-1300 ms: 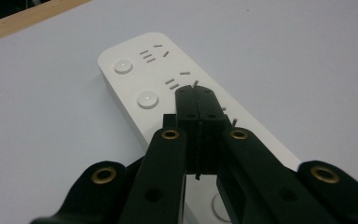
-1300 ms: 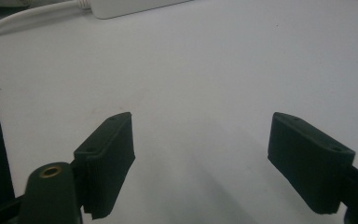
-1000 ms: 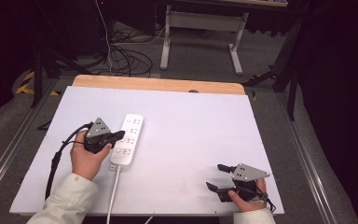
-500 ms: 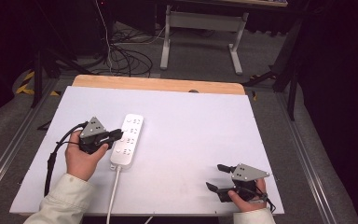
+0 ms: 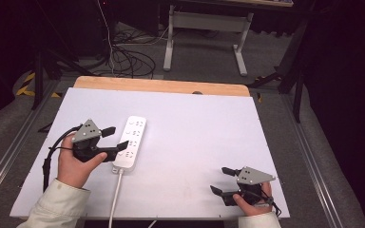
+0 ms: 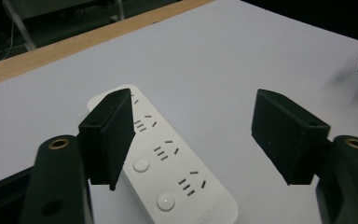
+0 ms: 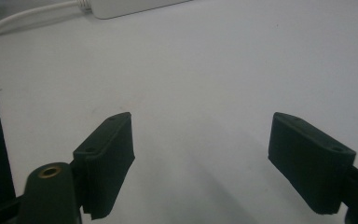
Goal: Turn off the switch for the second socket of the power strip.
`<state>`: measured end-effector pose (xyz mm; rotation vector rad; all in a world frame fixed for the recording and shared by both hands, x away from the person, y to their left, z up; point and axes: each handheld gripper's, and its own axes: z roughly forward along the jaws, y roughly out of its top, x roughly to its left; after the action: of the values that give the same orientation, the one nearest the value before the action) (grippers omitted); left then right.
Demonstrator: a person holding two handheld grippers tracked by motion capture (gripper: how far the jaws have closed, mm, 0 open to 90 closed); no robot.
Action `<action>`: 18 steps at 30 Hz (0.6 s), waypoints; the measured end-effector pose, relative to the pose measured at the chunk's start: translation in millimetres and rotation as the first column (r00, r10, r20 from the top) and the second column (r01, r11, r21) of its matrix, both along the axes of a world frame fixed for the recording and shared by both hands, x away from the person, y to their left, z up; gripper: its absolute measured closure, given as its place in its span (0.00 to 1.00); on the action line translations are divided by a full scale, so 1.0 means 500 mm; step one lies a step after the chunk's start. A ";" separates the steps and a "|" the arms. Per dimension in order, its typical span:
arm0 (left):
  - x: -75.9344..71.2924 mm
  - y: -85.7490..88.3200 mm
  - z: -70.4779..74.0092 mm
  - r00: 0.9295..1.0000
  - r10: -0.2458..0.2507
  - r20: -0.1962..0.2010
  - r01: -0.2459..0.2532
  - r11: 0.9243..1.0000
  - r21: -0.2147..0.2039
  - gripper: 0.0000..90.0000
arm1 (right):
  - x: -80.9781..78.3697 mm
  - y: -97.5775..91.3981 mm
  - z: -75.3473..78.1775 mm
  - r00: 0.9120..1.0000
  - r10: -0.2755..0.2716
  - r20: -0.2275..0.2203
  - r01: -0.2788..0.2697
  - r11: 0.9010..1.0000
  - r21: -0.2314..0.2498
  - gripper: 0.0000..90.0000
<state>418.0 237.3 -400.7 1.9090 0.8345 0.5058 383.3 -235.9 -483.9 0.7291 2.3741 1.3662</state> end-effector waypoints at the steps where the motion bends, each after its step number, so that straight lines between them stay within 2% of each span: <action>1: -0.005 0.001 0.002 1.000 -0.003 0.007 0.003 1.000 -0.004 0.30 | 0.000 0.000 0.000 1.000 0.002 0.000 -0.002 1.000 0.000 0.26; 4: -0.021 0.008 0.008 0.999 -0.011 0.044 0.012 1.000 -0.009 0.25 | -0.001 -0.001 0.001 1.000 0.002 0.002 -0.002 1.000 0.002 0.26; 8: -0.043 0.025 0.008 0.999 -0.026 0.033 0.028 0.997 -0.067 0.23 | -0.001 -0.001 0.001 1.000 0.005 0.003 -0.005 1.000 0.000 0.26; 14: -0.070 0.054 0.001 0.998 -0.026 0.052 0.029 0.998 -0.056 0.20 | -0.002 0.000 0.002 1.000 0.006 0.004 -0.006 1.000 0.002 0.25; 18: -0.087 0.066 -0.014 0.998 -0.030 0.061 0.033 0.998 -0.058 0.18 | -0.002 0.000 0.002 1.000 0.006 0.005 -0.006 1.000 0.003 0.25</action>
<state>374.4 270.5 -407.6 1.8408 0.7711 0.5116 382.6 -236.1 -483.0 0.7189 2.3727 1.3732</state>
